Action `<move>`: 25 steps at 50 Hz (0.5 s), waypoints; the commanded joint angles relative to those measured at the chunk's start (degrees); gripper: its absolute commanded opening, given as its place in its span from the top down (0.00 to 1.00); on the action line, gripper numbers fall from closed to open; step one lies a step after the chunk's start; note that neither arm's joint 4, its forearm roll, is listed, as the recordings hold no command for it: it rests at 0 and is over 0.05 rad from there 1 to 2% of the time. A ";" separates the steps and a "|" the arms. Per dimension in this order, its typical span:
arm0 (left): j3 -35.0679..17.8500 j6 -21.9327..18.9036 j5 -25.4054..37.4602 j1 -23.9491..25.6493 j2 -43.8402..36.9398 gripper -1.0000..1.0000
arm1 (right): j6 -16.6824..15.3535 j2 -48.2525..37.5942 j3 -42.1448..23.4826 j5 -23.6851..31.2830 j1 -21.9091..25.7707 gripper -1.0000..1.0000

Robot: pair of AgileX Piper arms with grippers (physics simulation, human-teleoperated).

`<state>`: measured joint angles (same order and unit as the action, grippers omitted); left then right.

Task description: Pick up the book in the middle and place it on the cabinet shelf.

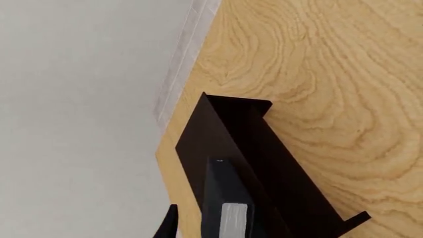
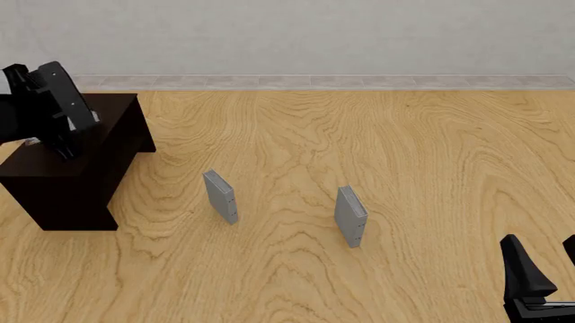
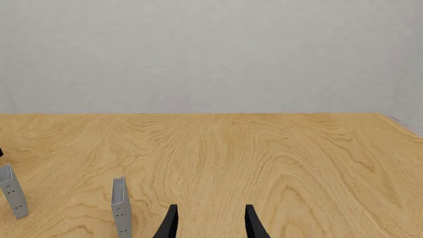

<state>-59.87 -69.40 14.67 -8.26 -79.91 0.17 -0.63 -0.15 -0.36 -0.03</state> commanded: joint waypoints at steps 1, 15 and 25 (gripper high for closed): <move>-0.67 0.02 0.14 -0.10 -0.41 0.00 | -0.01 0.01 0.00 0.00 0.01 0.00; -1.30 3.18 3.62 2.02 2.47 0.00 | -0.01 0.00 0.00 0.00 0.00 0.00; -2.71 7.92 9.67 6.70 6.85 0.00 | 0.00 0.01 0.00 0.00 0.00 0.00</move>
<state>-61.21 -65.50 20.01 -5.26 -76.65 0.16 -0.62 -0.15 -0.36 -0.03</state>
